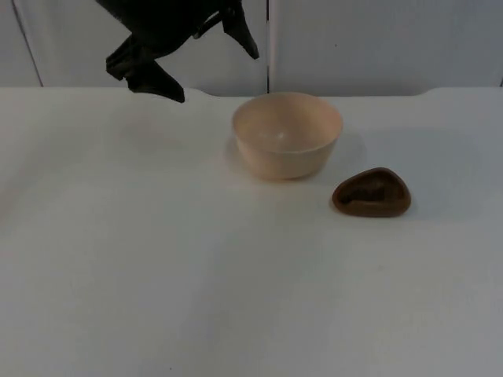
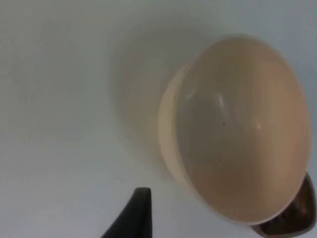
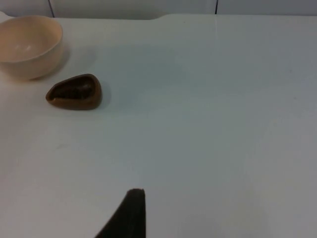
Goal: Pick up the bowl with the left hand and pour the coffee beans from the cup into the bowl with the right hand.
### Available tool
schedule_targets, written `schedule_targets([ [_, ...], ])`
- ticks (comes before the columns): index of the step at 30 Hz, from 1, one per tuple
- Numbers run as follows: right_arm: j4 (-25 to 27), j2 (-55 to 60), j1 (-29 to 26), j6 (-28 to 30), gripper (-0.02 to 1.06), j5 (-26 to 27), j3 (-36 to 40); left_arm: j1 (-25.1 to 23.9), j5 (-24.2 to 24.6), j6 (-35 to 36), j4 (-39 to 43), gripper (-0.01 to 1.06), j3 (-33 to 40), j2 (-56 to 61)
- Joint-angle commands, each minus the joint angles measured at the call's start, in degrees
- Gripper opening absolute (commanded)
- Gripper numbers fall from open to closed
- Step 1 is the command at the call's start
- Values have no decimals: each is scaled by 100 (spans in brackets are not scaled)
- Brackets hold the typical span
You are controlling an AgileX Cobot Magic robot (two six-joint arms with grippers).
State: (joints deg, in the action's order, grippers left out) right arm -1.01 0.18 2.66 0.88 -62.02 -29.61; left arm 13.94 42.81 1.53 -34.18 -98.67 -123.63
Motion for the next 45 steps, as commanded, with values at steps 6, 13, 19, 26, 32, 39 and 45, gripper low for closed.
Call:
schedule_targets([
  [6, 7, -18, -17, 2, 105, 21, 7, 136, -136, 545, 316, 103, -161, -505],
  [13, 7, -18, -17, 2, 105, 21, 7, 223, -414, 733, 269, 103, -168, -827],
  [19, 7, -18, -17, 2, 105, 21, 7, 223, -457, 733, 176, 103, -168, -1135],
  [26, 7, -18, -17, 2, 105, 21, 7, 223, -569, 733, -3, 103, -173, -1363],
  [32, 7, -18, -17, 2, 105, 21, 7, 223, -683, 733, -171, 103, -173, -1374],
  [39, 7, -18, -17, 2, 105, 21, 7, 223, -817, 520, -613, 90, -173, -1378],
  [45, 7, -18, -17, 2, 105, 21, 7, 223, -869, 520, -624, 64, -173, -1387],
])
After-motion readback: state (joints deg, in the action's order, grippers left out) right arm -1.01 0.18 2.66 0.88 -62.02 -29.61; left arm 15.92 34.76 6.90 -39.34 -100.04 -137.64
